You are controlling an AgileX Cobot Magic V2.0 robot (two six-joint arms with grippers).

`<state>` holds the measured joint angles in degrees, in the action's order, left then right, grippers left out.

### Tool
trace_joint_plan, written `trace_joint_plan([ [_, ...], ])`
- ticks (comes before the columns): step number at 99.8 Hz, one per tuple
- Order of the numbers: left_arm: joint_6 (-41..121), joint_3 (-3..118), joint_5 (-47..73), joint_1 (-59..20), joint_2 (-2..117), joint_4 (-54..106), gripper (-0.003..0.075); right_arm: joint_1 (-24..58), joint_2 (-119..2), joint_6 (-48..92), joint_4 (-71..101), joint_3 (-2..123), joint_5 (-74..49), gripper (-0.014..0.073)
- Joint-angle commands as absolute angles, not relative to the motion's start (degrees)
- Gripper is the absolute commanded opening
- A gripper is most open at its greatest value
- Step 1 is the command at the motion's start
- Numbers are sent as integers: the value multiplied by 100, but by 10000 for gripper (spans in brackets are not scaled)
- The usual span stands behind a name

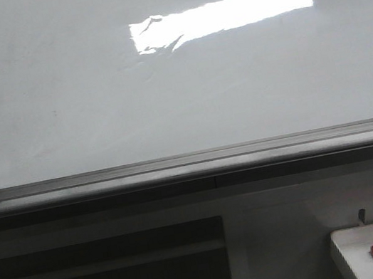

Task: Write number 2 on whiteboard

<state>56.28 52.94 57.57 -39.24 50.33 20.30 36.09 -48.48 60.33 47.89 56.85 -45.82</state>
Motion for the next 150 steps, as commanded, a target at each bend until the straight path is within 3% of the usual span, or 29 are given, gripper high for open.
trace_joint_plan([
  [1, 5642, 5488, 5636, -4053, 4978, 1758, -20, 4434, -5275, 5989, 4220, 6110, -4129, 309],
  [26, 5642, 5488, 5668, -4053, 4974, 1758, -20, 5647, -6349, 5933, 4114, 6300, -2930, 362],
  [70, 5642, 5488, 5704, -4053, 4974, 1791, -20, 5740, -7232, 5933, 4708, 6477, -2233, 363],
  [87, 5642, 5488, 5704, -4053, 4974, 1791, -20, 5740, -7409, 5933, 4778, 6477, -2516, 211],
  [104, 5548, 5488, 5607, -4053, 4939, 1803, -20, 5740, -7500, 5933, 4778, 6477, -2604, -71],
  [110, 5253, 5488, 5336, -4053, 4899, 1803, -15, 5740, -7500, 5933, 4778, 6477, -2604, -71],
  [122, 4784, 5488, 4875, -4053, 4742, 1792, 85, 5728, -7479, 5933, 4766, 6477, -2514, -70],
  [141, 4223, 5488, 4734, -4053, 4142, 1792, 375, 5717, -7176, 5933, 4699, 6477, -2356, -70],
  [150, 3838, 5488, 4811, -4053, 3780, 1792, 455, 5650, -7036, 5933, 4699, 6477, -2356, -70],
])
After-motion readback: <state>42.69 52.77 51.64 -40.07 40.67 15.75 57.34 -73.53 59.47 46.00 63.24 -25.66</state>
